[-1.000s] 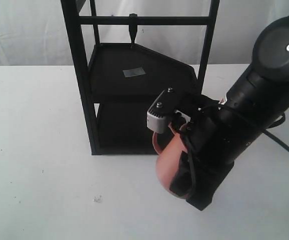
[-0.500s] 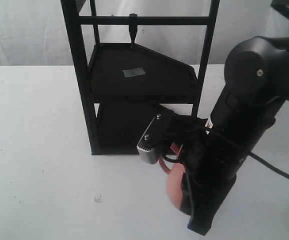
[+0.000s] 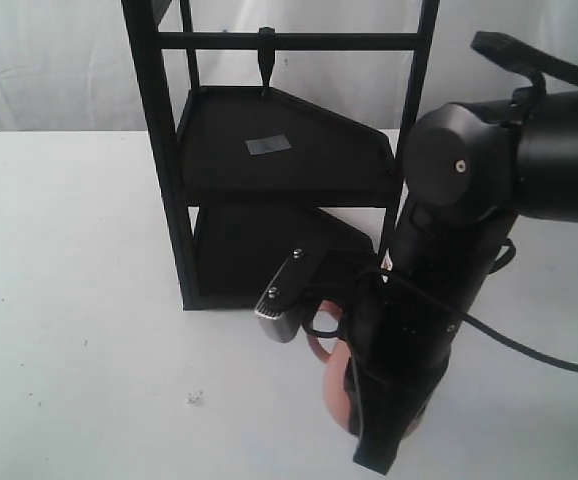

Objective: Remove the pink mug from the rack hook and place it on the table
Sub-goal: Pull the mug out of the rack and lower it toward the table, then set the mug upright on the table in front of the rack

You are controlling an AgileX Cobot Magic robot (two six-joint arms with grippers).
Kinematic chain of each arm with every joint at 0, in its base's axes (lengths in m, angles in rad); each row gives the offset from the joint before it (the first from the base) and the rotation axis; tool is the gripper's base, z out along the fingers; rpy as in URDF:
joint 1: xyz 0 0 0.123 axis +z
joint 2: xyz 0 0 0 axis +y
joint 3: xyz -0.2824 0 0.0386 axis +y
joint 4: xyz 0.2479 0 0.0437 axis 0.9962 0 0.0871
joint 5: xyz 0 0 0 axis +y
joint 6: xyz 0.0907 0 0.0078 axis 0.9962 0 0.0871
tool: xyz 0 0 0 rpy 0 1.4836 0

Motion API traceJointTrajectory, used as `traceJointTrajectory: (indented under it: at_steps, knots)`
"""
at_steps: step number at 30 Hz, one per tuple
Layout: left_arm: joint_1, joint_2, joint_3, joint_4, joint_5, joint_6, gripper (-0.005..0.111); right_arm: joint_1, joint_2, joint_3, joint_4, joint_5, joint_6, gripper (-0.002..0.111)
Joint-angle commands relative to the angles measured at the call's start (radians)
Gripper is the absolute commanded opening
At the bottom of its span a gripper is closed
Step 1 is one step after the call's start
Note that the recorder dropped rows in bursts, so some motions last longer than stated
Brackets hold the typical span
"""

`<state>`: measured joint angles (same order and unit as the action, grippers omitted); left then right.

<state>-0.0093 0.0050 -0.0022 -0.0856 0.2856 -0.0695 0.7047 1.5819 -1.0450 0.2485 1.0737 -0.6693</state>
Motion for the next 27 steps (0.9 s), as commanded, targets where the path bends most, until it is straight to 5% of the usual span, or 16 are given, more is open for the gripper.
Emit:
traceJointTrajectory:
  at_steps: [1,14,27]
  knots:
    - [-0.002,-0.005,0.002,-0.009,-0.001,0.0,0.0,0.034,0.018,-0.049,-0.016,-0.002,0.026,0.0]
    - [-0.002,-0.005,0.002,-0.009,-0.001,0.0,0.0,0.109,0.159,-0.172,-0.039,0.042,0.046,0.0]
    - [-0.002,-0.005,0.002,-0.009,-0.001,0.0,0.0,0.172,0.175,-0.181,-0.019,-0.098,0.042,0.0]
